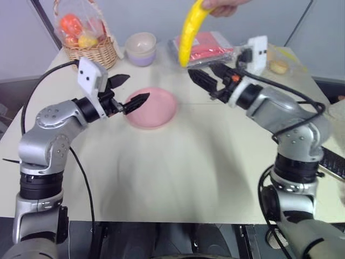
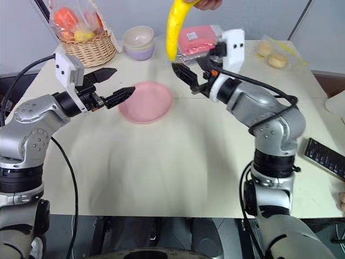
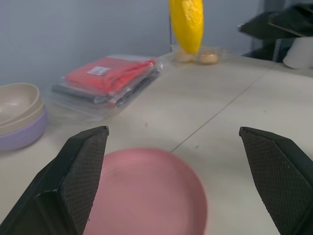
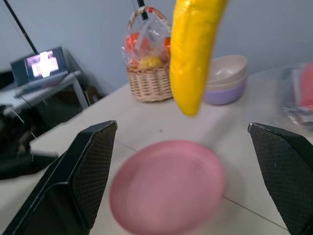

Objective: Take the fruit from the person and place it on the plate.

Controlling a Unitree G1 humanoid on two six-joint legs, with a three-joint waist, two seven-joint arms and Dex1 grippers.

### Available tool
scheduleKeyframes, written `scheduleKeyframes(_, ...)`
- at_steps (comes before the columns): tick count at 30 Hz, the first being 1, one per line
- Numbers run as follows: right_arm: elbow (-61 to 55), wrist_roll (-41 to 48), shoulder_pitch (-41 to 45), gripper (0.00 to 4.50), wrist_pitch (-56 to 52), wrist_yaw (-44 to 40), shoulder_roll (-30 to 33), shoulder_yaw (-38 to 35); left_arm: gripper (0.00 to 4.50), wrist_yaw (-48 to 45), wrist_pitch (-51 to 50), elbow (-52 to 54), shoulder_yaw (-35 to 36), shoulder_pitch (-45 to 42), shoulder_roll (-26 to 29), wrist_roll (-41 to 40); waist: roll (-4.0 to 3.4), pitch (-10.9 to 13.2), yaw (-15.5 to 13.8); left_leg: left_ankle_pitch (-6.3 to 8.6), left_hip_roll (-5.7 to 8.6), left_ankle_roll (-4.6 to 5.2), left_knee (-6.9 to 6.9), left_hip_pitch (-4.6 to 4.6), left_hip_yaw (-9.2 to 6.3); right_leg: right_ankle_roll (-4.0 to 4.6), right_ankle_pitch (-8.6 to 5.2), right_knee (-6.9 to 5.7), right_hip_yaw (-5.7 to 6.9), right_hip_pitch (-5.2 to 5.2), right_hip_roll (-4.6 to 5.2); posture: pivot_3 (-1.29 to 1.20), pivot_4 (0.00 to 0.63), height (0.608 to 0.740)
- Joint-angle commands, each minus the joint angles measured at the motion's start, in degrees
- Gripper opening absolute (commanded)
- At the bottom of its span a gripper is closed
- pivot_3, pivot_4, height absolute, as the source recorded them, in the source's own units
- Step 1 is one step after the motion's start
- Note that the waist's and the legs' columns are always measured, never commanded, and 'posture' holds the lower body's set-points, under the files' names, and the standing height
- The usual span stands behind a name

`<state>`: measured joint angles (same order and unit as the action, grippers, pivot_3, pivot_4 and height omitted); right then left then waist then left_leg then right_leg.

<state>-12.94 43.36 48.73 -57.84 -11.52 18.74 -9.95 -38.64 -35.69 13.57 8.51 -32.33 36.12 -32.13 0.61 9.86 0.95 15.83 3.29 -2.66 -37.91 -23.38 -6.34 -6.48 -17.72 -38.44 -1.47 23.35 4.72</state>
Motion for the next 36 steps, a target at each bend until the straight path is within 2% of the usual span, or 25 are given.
scheduleKeyframes(1,4.9,-3.1,5.3,4.39,3.6,0.1,-1.1,0.9,4.50,-0.6,-0.8,3.4,1.9,1.1,1.6,-1.2,0.00,0.0,0.2,0.00,0.00,0.00,0.01,0.00,0.01,0.00,0.00,0.00,0.00,0.02,-0.01,0.00,0.150,0.740)
scheduleKeyframes(10,21.4,-9.6,15.6,4.39,13.1,-5.0,-2.9,2.6,4.50,1.4,-4.0,9.6,4.9,6.1,3.2,-4.0,-0.01,0.0,1.7,0.00,-0.02,0.00,0.06,0.00,0.00,0.00,0.00,-0.05,0.00,0.06,-0.02,0.00,0.150,0.740)
scheduleKeyframes(23,31.9,-13.8,20.9,4.39,19.2,-9.1,-6.6,2.7,4.50,4.9,-5.7,13.2,10.2,11.4,5.3,-5.2,-0.02,0.0,1.8,-0.01,-0.02,-0.02,0.11,0.00,0.02,0.01,0.00,-0.08,-0.02,0.11,-0.02,0.00,0.150,0.740)
scheduleKeyframes(26,33.7,-14.4,21.6,3.52,20.3,-9.8,-7.3,2.6,4.50,5.4,-6.1,14.2,10.9,12.3,5.6,-5.5,-0.02,0.0,1.7,-0.01,-0.02,-0.02,0.11,0.00,0.02,0.01,0.00,-0.07,-0.02,0.10,-0.01,0.00,0.150,0.740)
scheduleKeyframes(30,34.9,-15.2,22.2,1.42,21.1,-10.4,-7.9,2.7,4.50,5.9,-6.2,14.9,11.4,13.0,5.7,-5.6,-0.02,0.0,1.7,-0.01,-0.02,-0.02,0.11,0.00,0.02,0.01,0.00,-0.07,-0.02,0.11,-0.02,0.00,0.150,0.740)
scheduleKeyframes(31,35.0,-15.4,22.3,1.03,21.2,-10.4,-8.0,2.7,4.50,5.9,-6.2,15.0,11.5,13.1,5.7,-5.7,-0.03,0.0,1.7,-0.01,-0.02,-0.02,0.11,0.00,0.01,0.01,0.00,-0.07,-0.02,0.11,-0.02,0.00,0.150,0.740)
scheduleKeyframes(36,35.1,-16.1,22.3,1.03,21.0,-10.5,-7.9,2.6,4.50,6.0,-5.9,14.7,11.5,13.6,5.6,-5.5,-0.03,0.0,1.7,-0.01,-0.02,-0.02,0.12,0.00,0.02,0.01,0.00,-0.07,-0.03,0.12,-0.02,0.00,0.150,0.740)
